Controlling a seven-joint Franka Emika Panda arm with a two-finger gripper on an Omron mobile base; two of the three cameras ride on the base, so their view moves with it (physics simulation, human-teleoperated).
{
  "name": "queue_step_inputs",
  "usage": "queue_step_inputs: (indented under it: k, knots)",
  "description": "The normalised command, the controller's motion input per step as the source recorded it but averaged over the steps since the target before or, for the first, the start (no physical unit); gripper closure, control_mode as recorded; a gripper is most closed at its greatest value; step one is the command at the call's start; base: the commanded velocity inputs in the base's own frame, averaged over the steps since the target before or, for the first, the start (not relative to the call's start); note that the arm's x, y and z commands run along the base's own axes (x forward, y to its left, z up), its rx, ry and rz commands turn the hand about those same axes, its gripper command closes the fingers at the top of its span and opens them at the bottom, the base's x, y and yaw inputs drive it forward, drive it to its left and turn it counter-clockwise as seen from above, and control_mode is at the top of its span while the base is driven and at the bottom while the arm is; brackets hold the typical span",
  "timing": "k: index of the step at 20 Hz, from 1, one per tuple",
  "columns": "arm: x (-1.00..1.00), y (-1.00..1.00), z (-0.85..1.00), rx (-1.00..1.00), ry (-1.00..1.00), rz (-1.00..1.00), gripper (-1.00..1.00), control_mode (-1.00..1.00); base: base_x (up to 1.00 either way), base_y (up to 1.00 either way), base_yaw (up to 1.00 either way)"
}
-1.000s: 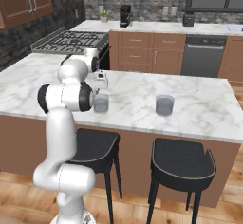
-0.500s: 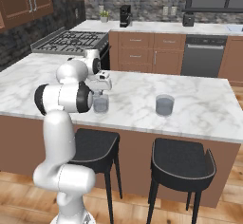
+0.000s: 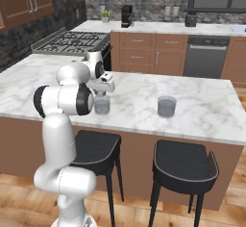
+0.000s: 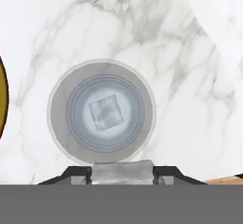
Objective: There are four ice cubes in the ice bowl. Place two ice cubes in each glass of water.
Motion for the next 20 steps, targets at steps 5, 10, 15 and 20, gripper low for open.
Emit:
queue_step_inputs:
  k: [5,10,15,20]
  knots:
    - [0.07,0.00,0.00,0.11,0.00,-0.08,1.00,-1.00,0.00,0.00,0.00]
    - [0.08,-0.01,0.00,0.07,0.00,-0.06,1.00,-1.00,0.00,0.00,0.00]
    - [0.14,0.00,0.00,0.00,0.01,-0.05,1.00,-1.00,0.00,0.00,0.00]
    - [0.11,0.00,0.00,0.00,0.06,-0.01,1.00,-1.00,0.00,0.00,0.00]
